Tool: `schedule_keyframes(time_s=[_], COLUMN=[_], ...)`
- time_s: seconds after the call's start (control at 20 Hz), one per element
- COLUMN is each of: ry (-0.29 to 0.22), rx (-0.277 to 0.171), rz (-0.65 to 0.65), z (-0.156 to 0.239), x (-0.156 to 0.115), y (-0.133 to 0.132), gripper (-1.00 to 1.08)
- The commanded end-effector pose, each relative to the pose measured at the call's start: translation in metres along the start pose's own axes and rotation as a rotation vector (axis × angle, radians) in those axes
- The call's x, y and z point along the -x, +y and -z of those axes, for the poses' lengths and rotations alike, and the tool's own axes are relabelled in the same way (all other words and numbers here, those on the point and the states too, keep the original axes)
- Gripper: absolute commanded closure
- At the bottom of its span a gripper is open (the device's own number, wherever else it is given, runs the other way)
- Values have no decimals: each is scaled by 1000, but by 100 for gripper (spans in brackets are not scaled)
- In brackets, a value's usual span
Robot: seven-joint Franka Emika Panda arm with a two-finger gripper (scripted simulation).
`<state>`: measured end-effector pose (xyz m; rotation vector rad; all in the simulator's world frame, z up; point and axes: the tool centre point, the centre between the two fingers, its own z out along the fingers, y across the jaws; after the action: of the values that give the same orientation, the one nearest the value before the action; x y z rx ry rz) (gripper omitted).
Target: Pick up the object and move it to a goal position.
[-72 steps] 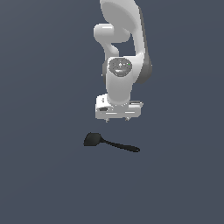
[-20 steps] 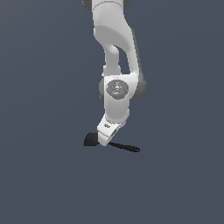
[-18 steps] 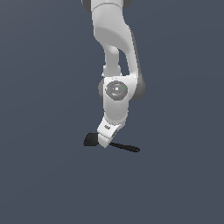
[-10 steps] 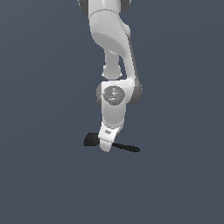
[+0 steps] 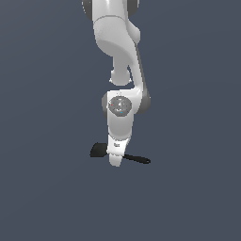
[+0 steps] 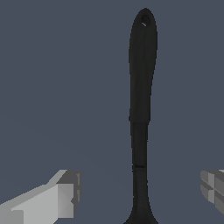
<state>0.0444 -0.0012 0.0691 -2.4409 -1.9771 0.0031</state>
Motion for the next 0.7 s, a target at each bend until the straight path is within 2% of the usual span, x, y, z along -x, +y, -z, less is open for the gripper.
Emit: schedule_keyframes(time_s=[0.0,0.4,0.65], ry=[1,1,1], rx=[1,1,1], rz=[21,28,30], z=[-1,-5,-27], x=[0,1,1], y=[1,1,0], gripper=[-92,-92,-92])
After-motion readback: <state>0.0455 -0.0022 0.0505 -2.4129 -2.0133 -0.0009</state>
